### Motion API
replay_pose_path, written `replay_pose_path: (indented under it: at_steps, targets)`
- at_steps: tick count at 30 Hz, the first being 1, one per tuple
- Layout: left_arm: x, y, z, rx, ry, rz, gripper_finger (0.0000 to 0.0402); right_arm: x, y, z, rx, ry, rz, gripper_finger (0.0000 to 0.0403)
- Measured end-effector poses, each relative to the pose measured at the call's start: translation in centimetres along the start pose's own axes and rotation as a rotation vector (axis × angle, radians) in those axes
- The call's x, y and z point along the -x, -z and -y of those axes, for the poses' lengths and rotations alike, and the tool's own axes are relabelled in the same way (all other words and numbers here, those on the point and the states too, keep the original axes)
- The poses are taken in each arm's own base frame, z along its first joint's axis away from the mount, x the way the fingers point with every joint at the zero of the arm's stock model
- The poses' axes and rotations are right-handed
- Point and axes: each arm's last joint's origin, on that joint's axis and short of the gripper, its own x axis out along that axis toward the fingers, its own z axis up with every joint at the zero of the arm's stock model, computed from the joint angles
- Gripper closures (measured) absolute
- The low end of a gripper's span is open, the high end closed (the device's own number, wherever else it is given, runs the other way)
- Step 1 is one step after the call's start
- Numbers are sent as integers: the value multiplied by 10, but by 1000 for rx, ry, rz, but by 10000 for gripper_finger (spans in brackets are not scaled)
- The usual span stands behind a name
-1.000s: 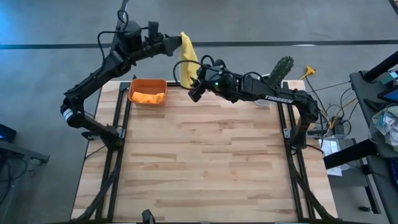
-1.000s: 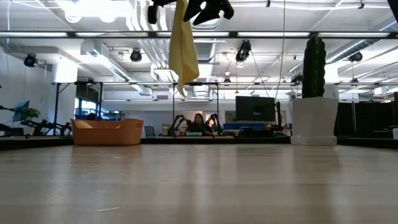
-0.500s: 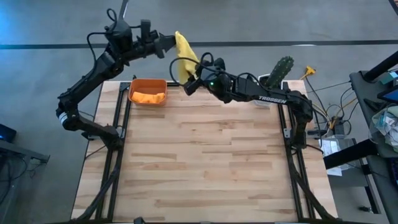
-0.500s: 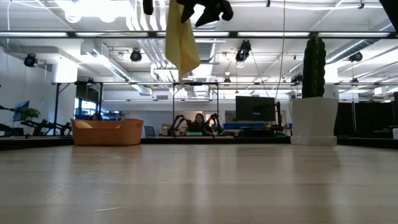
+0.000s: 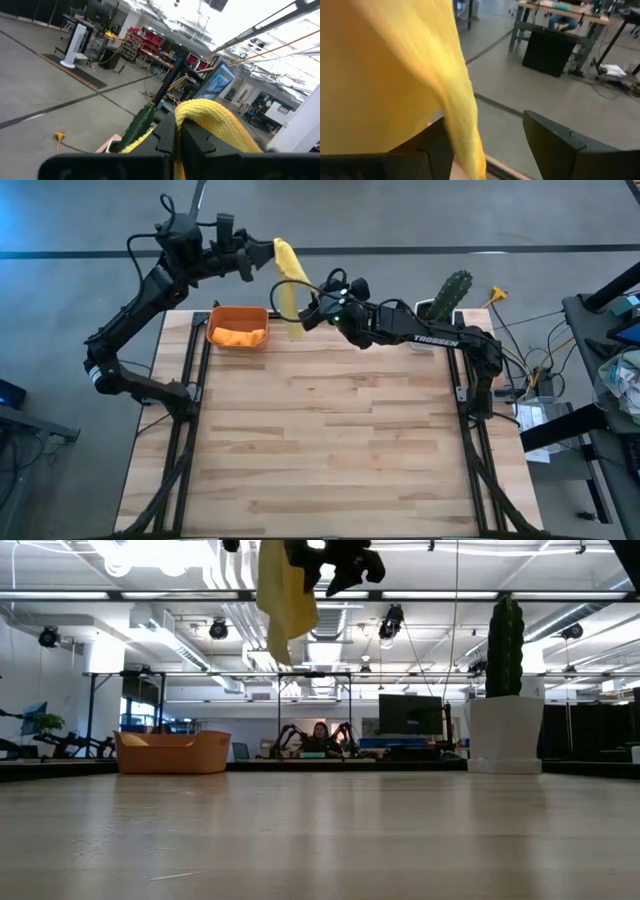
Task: Roll microfiber towels into tight, uniform cylinder then place into a basket
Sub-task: Fold the yellow towel
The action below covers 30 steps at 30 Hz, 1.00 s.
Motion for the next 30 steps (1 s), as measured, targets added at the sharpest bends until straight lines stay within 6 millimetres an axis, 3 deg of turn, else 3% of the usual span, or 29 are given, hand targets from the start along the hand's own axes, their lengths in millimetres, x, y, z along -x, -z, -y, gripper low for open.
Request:
replay_pose_path:
  at_steps: [6, 18, 30]
  targets:
    - [10, -4, 8, -8, 13, 19, 402, -3, 13, 0, -4, 19, -69, 184]
    - [16, -8, 13, 67, 18, 43, 402, -3, 16, 0, 25, 18, -94, 187]
    - [16, -9, 14, 85, 14, 53, 401, -4, 15, 1, 70, -87, -127, 260]
